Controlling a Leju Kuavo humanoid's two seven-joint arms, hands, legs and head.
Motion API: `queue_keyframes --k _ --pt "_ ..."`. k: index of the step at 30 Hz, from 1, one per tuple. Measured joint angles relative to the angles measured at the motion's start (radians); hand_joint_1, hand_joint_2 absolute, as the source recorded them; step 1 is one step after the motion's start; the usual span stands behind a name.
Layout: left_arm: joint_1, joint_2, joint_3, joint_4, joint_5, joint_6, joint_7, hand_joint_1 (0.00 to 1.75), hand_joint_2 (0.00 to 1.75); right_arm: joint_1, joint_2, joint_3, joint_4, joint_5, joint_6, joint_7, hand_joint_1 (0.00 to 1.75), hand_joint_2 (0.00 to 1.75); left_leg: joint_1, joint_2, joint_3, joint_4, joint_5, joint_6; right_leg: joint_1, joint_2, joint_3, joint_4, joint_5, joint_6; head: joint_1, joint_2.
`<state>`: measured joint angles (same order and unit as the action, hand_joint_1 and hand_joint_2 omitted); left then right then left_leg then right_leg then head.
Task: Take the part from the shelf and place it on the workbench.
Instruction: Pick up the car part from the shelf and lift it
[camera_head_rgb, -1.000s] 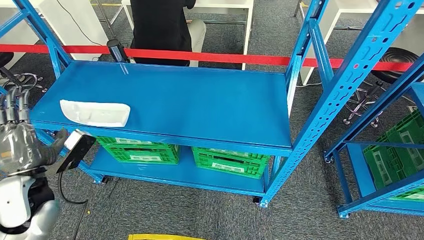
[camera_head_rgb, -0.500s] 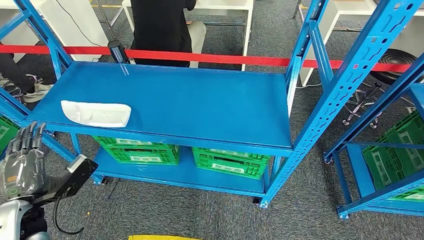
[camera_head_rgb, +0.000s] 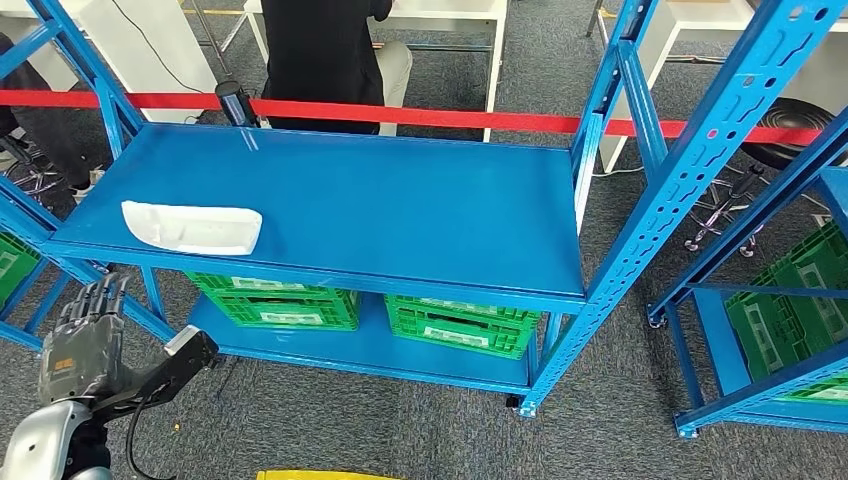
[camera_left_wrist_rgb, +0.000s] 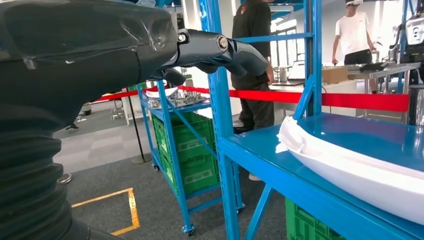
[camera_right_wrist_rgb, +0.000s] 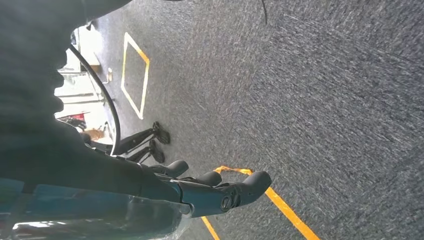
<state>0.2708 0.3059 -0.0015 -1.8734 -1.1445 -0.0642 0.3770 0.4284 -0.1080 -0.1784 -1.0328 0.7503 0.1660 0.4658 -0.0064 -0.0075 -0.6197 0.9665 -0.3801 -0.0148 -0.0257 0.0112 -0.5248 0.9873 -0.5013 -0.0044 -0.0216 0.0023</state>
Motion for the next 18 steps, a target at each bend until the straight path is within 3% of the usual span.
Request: queue_keyframes --k 7,13,18 --pt "-0.075 0.001 -0.027 0.07 0.003 -0.033 -0.064 0.0 1.75 -0.009 -0.02 0.039 0.018 -0.062 -0.025 0.004 0.0 1.75 0.0 -0.001 0.001 0.0 0.0 0.0 0.0 -0.001 0.0 0.0 0.0 0.0 0.0 0.0" --pt "-0.23 0.003 -0.11 0.204 -0.004 -0.075 -0.096 0.0 1.75 -0.044 -0.068 0.133 0.078 -0.169 -0.088 0.011 0.0 1.75 0.0 -0.001 0.002 0.001 0.001 0.001 0.0 -0.002 0.002 0.0 0.0 0.0 0.0 0.0" --pt "-0.378 0.002 -0.182 0.352 -0.033 -0.057 -0.111 0.0 1.75 -0.053 -0.109 0.218 0.096 -0.256 -0.126 0.032 0.0 1.75 0.0 -0.001 0.002 0.002 0.001 0.001 0.0 -0.002 0.003 0.0 0.001 0.001 0.0 0.0"
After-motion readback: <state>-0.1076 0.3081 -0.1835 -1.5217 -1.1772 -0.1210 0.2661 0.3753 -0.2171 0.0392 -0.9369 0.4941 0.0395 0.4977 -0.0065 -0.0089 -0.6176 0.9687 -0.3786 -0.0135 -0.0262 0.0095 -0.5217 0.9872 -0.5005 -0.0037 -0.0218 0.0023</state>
